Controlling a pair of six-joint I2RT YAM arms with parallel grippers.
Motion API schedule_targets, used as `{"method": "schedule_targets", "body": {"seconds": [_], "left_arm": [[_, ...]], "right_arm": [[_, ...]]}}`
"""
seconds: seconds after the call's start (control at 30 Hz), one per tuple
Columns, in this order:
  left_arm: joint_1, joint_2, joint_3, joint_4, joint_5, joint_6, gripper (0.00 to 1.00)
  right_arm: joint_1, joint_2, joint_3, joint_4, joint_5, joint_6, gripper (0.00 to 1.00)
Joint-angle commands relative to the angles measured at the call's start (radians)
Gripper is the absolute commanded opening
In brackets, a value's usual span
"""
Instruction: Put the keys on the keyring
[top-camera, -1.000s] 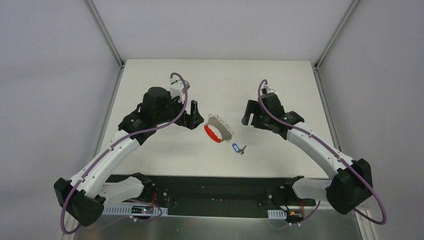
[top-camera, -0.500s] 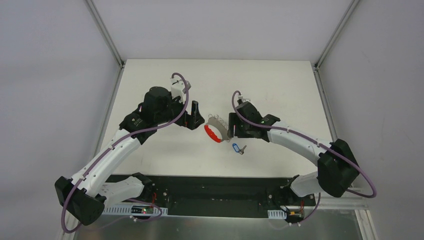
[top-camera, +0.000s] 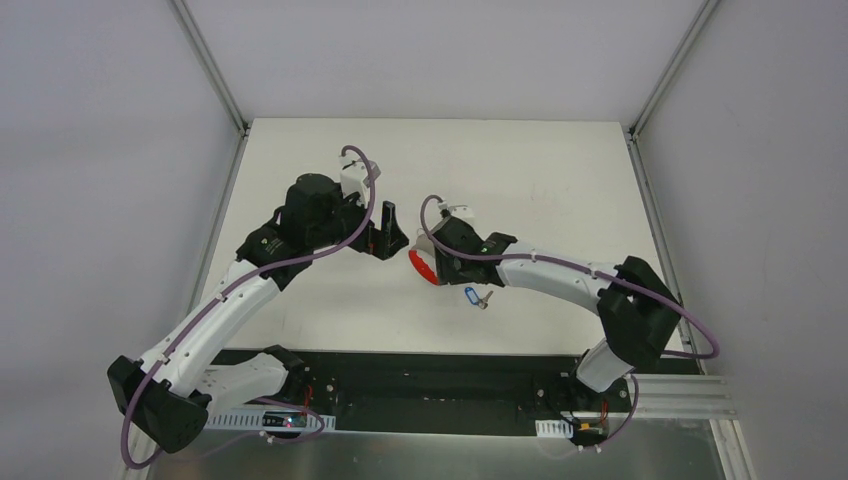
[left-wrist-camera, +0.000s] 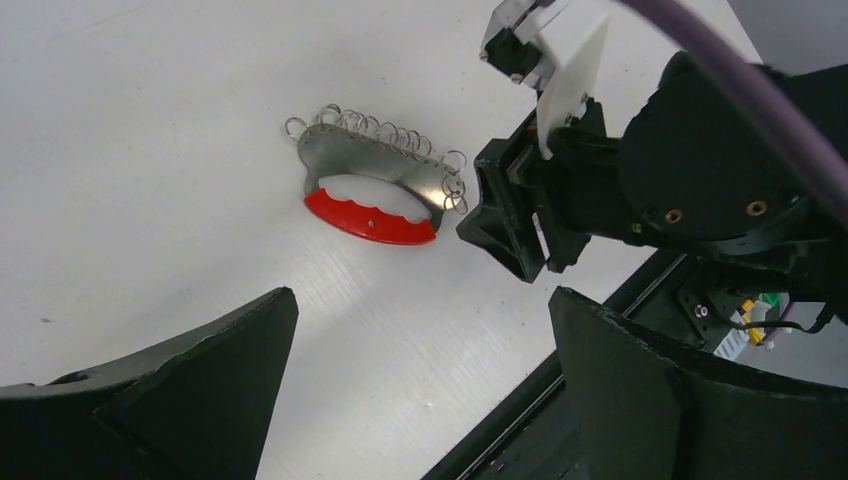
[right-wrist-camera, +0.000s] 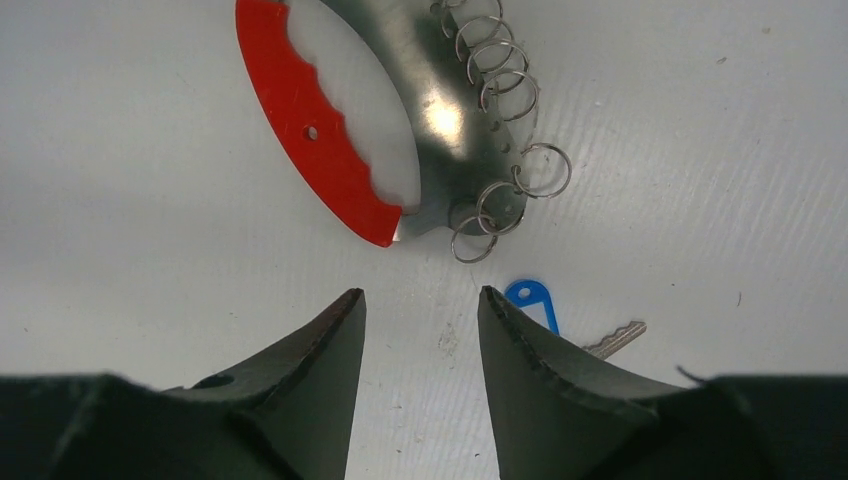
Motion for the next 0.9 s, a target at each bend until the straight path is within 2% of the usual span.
{"method": "schedule_targets", "body": {"seconds": [0.0, 0.37, 0.87], "left_arm": [[0.002, -0.035, 0.008, 0.014, 0.025, -0.007, 0.99], [0.001, -0.037, 0.008, 0.014, 0.022, -0.012, 0.99], [0.001, -0.039, 0.007, 0.014, 0.018, -0.010, 0.99]], "right_arm": [[0.029, 0.042, 0.053, -0.034, 0.078, 0.028, 0.47], [0.069, 0.123, 0.063, -0.034, 0.163, 0.031, 0.38], [0.070, 0.178, 0.060, -0.001, 0.216, 0.028, 0.33]]}}
